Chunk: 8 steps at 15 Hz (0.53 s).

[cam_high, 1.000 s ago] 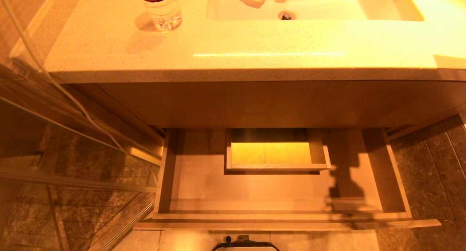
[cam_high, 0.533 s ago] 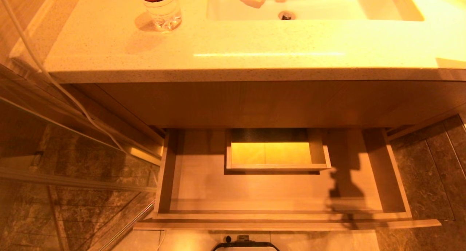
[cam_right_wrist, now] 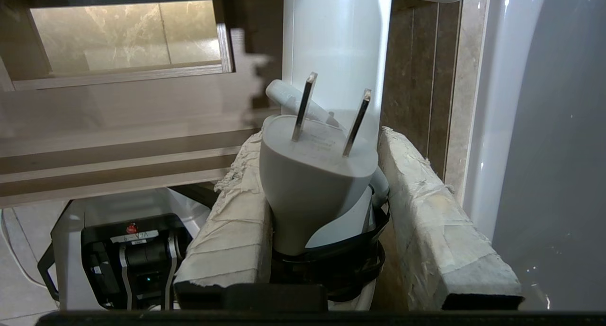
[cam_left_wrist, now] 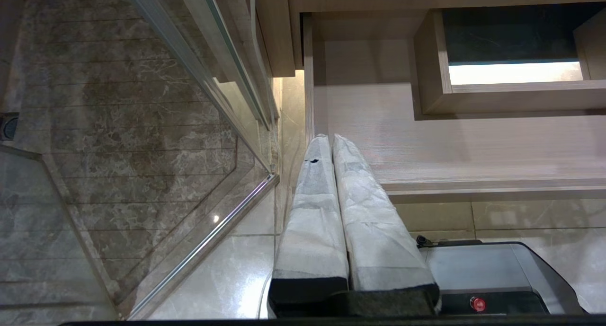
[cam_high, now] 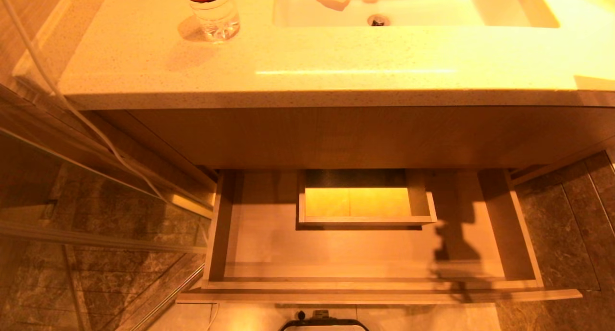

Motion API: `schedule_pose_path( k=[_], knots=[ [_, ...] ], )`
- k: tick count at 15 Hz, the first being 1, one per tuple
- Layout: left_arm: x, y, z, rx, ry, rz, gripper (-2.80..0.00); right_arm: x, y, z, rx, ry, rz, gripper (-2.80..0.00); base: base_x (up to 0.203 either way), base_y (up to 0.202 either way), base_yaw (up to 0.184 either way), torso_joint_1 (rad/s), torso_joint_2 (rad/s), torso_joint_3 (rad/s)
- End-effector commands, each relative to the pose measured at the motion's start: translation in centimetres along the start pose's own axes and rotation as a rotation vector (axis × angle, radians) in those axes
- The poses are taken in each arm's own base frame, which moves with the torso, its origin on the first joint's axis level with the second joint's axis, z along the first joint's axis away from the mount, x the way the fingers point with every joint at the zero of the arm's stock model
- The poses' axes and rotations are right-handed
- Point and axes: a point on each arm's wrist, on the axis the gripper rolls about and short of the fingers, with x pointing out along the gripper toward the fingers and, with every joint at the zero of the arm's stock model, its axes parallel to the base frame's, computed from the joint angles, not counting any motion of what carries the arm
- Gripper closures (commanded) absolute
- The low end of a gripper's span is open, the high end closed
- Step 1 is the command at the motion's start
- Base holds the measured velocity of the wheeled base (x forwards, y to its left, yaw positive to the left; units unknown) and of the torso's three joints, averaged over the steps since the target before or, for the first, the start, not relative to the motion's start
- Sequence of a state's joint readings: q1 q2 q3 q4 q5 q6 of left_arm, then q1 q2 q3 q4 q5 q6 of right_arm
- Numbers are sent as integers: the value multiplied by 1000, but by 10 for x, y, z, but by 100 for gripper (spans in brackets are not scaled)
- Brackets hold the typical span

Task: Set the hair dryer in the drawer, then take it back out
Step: Put it into the drawer

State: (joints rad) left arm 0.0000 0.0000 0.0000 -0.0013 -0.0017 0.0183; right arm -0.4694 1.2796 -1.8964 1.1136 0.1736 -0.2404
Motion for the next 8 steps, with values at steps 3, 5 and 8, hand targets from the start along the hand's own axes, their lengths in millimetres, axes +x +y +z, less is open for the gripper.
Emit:
schedule_pose_path(
  k=[3, 5, 8],
  knots=[
    [0, 0, -1, 0, 3, 0, 0, 1, 0, 0, -1, 7, 3, 0, 0, 0, 0, -84, 17, -91],
    [0, 0, 0, 0, 1, 0, 0, 1, 0, 0, -1, 7, 3, 0, 0, 0, 0, -261, 8, -248],
    [0, 0, 0, 0, 1, 0, 0, 1, 0, 0, -3, 7, 4, 0, 0, 0, 0, -294, -9, -293]
  ],
)
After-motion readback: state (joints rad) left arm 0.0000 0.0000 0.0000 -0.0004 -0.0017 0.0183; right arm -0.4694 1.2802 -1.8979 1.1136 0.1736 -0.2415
